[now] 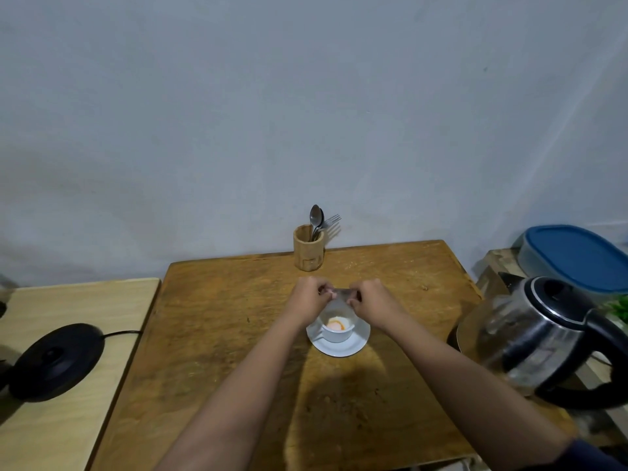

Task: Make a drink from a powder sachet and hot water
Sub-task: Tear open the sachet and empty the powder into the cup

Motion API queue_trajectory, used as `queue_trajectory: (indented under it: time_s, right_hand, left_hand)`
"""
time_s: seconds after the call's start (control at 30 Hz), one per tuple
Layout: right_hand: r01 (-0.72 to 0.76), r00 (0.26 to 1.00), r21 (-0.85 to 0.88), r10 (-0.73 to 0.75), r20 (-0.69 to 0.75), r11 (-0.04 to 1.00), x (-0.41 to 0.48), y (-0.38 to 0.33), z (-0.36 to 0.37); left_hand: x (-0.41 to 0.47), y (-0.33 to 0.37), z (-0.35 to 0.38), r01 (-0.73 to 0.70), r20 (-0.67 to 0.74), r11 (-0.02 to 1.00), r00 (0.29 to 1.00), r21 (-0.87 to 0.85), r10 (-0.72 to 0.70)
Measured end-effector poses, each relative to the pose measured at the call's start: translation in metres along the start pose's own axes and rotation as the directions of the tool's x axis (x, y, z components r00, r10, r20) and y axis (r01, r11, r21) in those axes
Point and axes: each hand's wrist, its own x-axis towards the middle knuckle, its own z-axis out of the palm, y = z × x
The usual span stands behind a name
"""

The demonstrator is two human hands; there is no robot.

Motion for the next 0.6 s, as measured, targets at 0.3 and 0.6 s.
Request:
queue_trajectory:
  time_s: [0.3, 0.6]
  right_hand:
    - [-0.051, 0.989, 0.35, 0.097, -0.113, 0.935, 0.0, -0.015, -0.004]
    - [0.017, 0.999, 0.474, -0.03, 0.019, 0.88, -0.002, -0.068, 0.044]
  left_hand:
    - [-0.009, -0.003, -0.022, 0.181, 0.0, 0.856, 0.978, -0.484, -0.207]
    - [-0.071, -0.064, -0.063, 0.342, 0.049, 0.789, 0.928, -0.51, -0.371]
